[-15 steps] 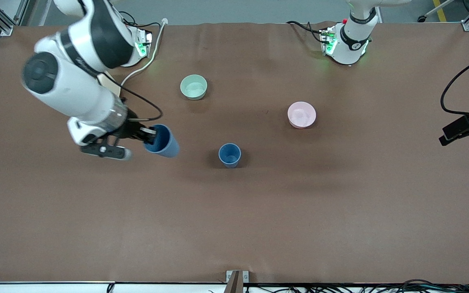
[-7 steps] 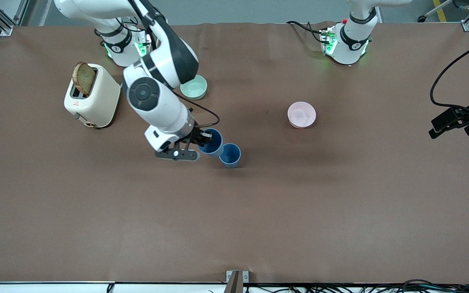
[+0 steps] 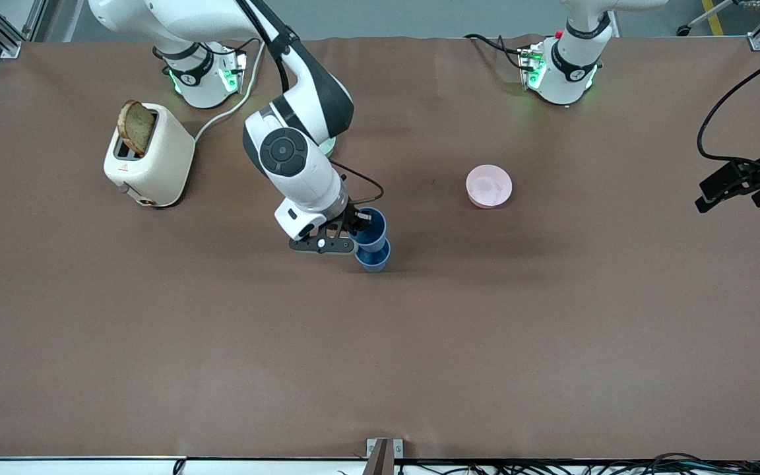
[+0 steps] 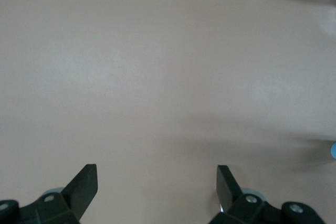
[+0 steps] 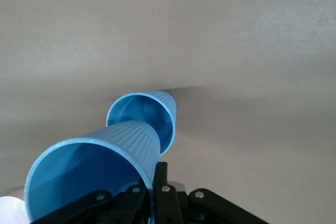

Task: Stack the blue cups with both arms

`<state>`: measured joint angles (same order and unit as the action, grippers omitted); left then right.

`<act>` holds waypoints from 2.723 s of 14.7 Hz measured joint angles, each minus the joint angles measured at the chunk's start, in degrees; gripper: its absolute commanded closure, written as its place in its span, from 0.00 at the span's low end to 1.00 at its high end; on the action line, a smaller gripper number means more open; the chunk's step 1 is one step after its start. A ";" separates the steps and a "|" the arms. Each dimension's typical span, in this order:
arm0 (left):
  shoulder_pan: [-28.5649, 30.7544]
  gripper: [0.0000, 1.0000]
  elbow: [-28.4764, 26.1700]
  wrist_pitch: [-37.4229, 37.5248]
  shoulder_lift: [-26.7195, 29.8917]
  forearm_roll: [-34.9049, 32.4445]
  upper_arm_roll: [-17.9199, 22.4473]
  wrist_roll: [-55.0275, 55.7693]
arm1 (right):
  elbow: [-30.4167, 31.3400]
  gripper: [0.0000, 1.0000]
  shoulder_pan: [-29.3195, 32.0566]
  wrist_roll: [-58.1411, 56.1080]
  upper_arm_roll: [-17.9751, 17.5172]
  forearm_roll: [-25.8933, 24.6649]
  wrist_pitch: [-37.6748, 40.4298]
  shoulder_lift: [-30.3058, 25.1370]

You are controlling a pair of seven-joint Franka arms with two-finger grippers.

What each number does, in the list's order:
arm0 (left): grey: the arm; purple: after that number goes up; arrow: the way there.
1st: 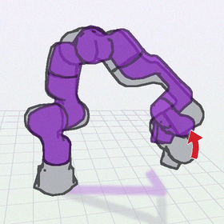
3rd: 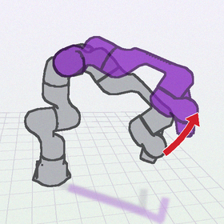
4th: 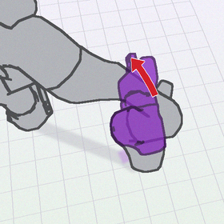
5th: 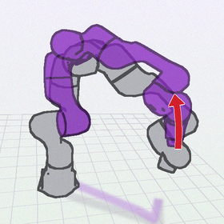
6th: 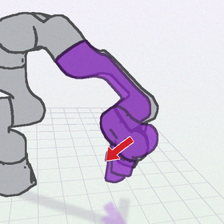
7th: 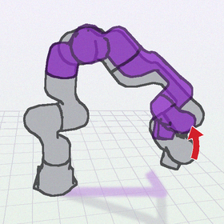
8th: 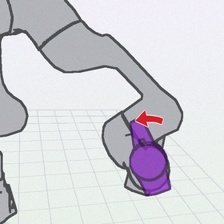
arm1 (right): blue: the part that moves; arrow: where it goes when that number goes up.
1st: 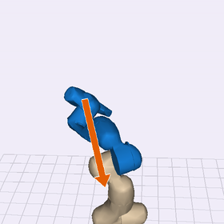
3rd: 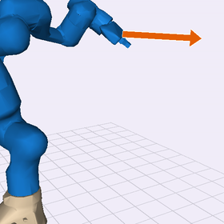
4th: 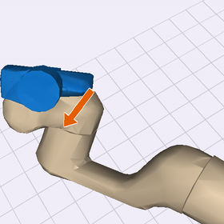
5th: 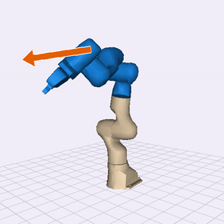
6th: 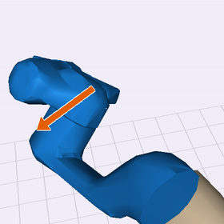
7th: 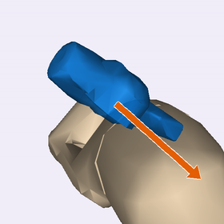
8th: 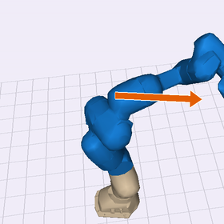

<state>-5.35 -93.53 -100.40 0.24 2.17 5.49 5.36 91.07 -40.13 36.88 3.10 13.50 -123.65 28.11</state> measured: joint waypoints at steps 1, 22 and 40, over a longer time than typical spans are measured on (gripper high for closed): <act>-0.01 0.00 0.43 1.35 0.05 0.00 0.00 -0.11 | 0.03 0.99 0.00 0.00 0.08 0.00 -0.15 0.06; 0.82 0.00 2.52 4.81 0.60 0.00 -2.74 -2.38 | -0.15 0.01 0.30 -0.04 1.53 -0.01 -2.61 1.72; 3.01 0.00 2.72 4.54 0.73 -1.39 -5.83 -2.49 | -3.04 0.00 24.93 -34.88 21.11 -8.65 24.92 -20.82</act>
<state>-2.34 -90.80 -95.86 0.97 0.78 -0.34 2.87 88.03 -15.20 2.01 24.22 4.85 -98.74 7.29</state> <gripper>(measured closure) 0.000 0.000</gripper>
